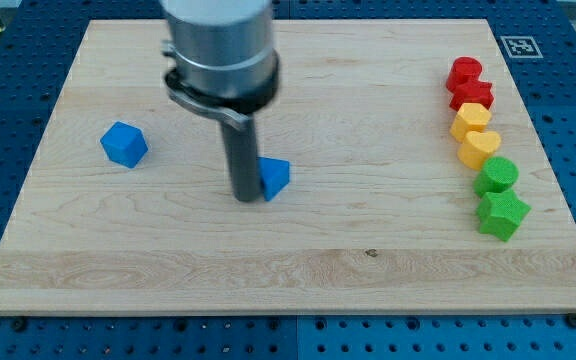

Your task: Slide the blue triangle to the left of the green star

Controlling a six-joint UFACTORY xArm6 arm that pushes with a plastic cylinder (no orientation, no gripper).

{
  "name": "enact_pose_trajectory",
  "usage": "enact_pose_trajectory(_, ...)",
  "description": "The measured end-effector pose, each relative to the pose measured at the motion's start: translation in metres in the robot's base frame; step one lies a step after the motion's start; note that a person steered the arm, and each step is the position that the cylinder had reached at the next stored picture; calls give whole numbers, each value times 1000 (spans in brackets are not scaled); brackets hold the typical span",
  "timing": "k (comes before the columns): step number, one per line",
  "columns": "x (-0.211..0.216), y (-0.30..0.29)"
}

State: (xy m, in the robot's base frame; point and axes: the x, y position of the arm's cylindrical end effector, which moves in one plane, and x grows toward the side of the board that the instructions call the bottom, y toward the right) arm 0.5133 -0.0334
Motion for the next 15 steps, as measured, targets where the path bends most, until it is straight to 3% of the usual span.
enact_pose_trajectory(2, -3, 9)
enact_pose_trajectory(3, -5, -38)
enact_pose_trajectory(4, -13, -48)
enact_pose_trajectory(6, -28, 5)
enact_pose_trajectory(7, -28, 10)
enact_pose_trajectory(8, -14, 51)
enact_pose_trajectory(11, -41, 47)
enact_pose_trajectory(12, -41, 81)
enact_pose_trajectory(15, -12, 133)
